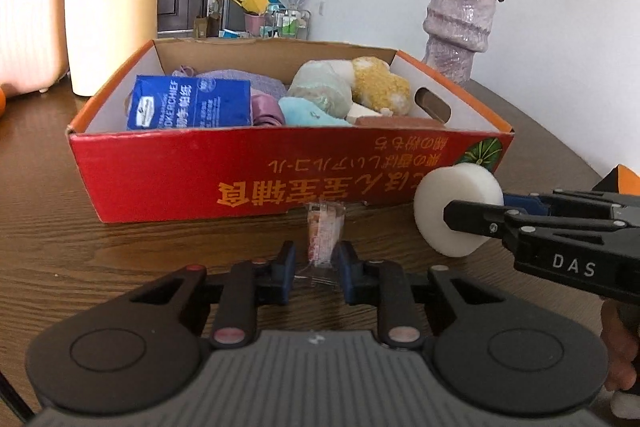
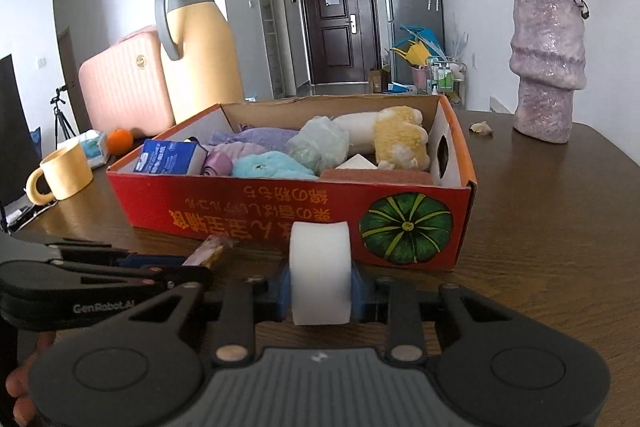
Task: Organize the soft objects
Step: 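Grasp the small clear packet with the left gripper while the right gripper grasps the white foam cylinder, then carry the packet and foam cylinder into the box and open both grippers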
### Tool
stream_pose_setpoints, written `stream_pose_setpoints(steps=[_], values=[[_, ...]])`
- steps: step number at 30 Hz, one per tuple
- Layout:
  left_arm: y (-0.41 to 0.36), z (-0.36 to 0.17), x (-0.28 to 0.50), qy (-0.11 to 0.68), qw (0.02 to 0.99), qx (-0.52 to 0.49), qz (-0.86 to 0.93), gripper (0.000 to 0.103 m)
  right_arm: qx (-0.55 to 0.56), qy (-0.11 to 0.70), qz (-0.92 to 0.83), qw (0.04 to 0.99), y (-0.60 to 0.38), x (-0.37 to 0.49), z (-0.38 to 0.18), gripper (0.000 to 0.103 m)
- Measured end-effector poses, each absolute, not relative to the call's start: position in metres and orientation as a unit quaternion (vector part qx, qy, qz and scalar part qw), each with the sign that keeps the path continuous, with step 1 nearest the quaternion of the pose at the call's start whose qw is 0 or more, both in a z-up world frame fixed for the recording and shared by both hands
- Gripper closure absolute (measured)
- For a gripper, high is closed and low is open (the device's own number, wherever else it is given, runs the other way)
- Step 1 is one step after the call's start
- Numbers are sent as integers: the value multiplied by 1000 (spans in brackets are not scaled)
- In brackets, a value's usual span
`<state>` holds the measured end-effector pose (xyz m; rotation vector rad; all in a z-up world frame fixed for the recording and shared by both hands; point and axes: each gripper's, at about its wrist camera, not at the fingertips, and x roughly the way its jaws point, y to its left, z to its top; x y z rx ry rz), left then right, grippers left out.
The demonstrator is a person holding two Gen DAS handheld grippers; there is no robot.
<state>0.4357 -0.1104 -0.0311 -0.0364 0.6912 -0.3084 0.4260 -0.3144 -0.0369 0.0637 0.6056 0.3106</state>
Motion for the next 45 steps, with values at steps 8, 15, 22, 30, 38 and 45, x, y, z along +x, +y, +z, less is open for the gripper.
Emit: stream_pose_setpoints(steps=[8, 15, 22, 30, 38, 45], values=[[-98, 9, 374, 278, 946, -46, -158, 81, 38, 273, 123, 953, -310, 383, -25, 75], [-69, 36, 275, 224, 966, -29, -125, 81, 54, 254, 128, 957, -299, 292, -12, 75], [-45, 51, 216, 198, 972, -31, -122, 81, 42, 213, 137, 966, -282, 224, 17, 75], [-30, 59, 195, 179, 975, -45, -123, 81, 29, 194, 142, 970, -267, 199, 33, 75], [-22, 64, 223, 177, 975, -48, -123, 81, 25, 192, 145, 970, -267, 220, 42, 75], [-19, 87, 343, 202, 970, -46, -128, 81, 20, 175, 178, 968, -270, 319, 84, 75]])
